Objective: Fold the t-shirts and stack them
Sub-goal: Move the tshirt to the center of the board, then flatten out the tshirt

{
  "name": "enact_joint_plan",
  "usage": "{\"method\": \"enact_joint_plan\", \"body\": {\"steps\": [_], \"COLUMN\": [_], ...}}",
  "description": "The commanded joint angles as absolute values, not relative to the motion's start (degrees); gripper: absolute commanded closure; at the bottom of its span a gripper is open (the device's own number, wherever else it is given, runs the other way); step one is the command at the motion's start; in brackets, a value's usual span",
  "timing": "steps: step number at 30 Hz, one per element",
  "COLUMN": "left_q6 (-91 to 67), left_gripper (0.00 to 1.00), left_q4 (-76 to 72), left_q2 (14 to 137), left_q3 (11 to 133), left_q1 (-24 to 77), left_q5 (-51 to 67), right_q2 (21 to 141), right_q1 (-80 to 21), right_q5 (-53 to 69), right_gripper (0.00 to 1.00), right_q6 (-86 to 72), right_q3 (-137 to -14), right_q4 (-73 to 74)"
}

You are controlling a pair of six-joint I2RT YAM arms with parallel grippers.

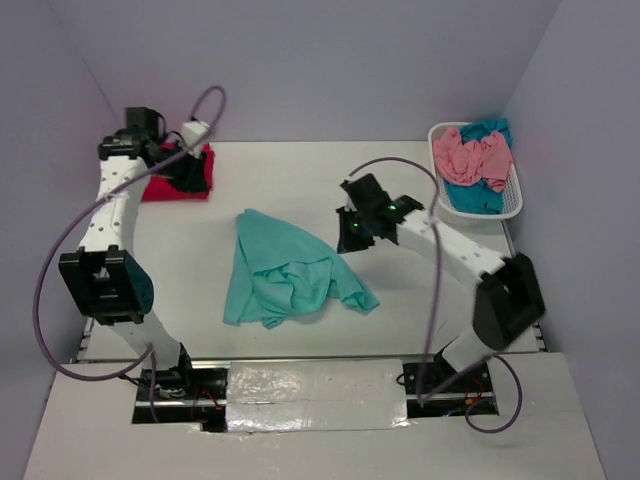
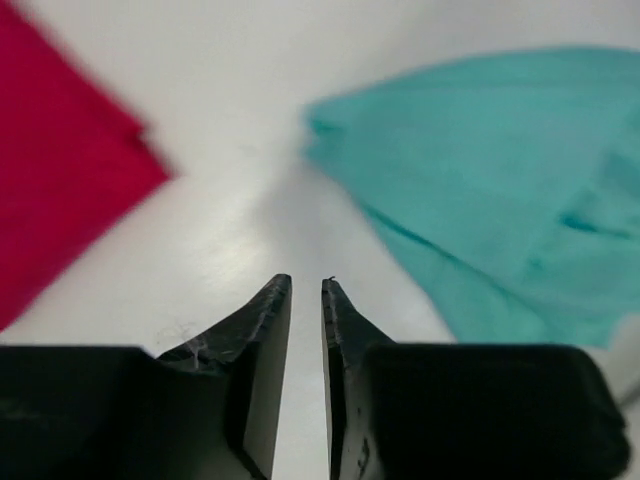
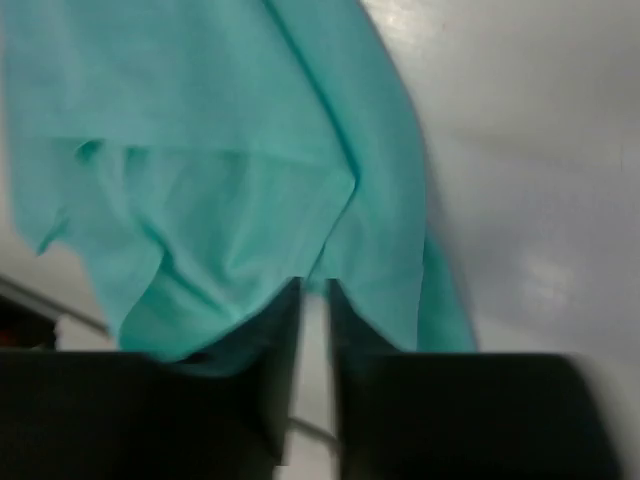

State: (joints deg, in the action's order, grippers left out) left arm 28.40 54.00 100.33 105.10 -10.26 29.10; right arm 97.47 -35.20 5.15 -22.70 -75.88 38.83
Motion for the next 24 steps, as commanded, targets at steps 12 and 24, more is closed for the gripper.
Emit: {"method": "enact_joint_plan", "body": {"steps": [12, 24], "left_q6": [23.30, 17.93], "left_gripper": [0.11, 0.72], "left_q4": [39.21, 32.78], "left_q2": [97.00, 106.71], "left_q3": [81.56, 74.18], "left_q1": [37.69, 42.81], "left_q5": [24.18, 18.98], "right_q2": [83.92, 86.48], "right_q1": [-23.29, -33.13], "right_q5": [6.85, 9.03], "right_gripper": [0.30, 0.99], "right_q6": [-34.53, -41.48], "right_q3": [-42.11, -33.23], "right_q4": [22.60, 16.01]}}
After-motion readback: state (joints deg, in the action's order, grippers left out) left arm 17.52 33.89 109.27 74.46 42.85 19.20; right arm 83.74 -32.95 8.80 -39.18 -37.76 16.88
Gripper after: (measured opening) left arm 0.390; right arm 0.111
